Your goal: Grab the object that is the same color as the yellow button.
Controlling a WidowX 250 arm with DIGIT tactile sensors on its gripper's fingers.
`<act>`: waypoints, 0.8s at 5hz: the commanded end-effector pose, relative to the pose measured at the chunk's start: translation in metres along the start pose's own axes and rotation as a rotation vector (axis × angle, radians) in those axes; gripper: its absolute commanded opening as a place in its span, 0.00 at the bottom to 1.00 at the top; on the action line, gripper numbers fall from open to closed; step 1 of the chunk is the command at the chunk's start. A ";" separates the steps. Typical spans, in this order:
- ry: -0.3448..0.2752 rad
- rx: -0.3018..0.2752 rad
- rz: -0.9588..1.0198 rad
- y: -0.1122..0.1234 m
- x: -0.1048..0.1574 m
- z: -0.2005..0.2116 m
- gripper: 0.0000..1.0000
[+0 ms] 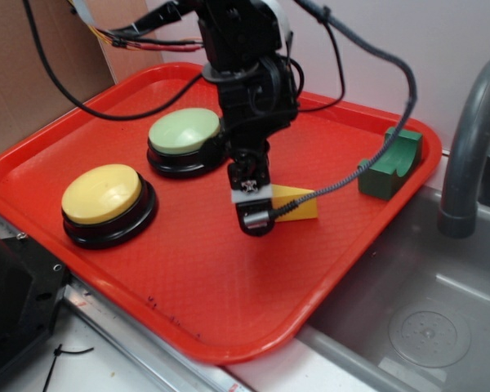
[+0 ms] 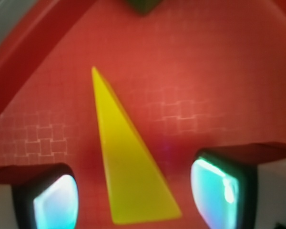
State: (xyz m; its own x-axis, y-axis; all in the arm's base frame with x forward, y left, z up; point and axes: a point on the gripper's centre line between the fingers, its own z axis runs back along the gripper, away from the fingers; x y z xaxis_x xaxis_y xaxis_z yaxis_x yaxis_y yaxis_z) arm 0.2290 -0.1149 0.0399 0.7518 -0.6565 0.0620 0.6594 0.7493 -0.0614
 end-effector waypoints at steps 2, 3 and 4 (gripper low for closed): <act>0.014 0.041 -0.026 0.006 0.013 -0.016 0.00; 0.003 0.044 -0.019 0.007 0.013 -0.011 0.00; 0.031 0.040 0.065 0.014 0.007 0.011 0.00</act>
State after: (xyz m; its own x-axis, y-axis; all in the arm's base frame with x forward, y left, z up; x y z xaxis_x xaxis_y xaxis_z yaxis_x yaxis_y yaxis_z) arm 0.2345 -0.0997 0.0330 0.7943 -0.6053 -0.0518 0.6035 0.7960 -0.0472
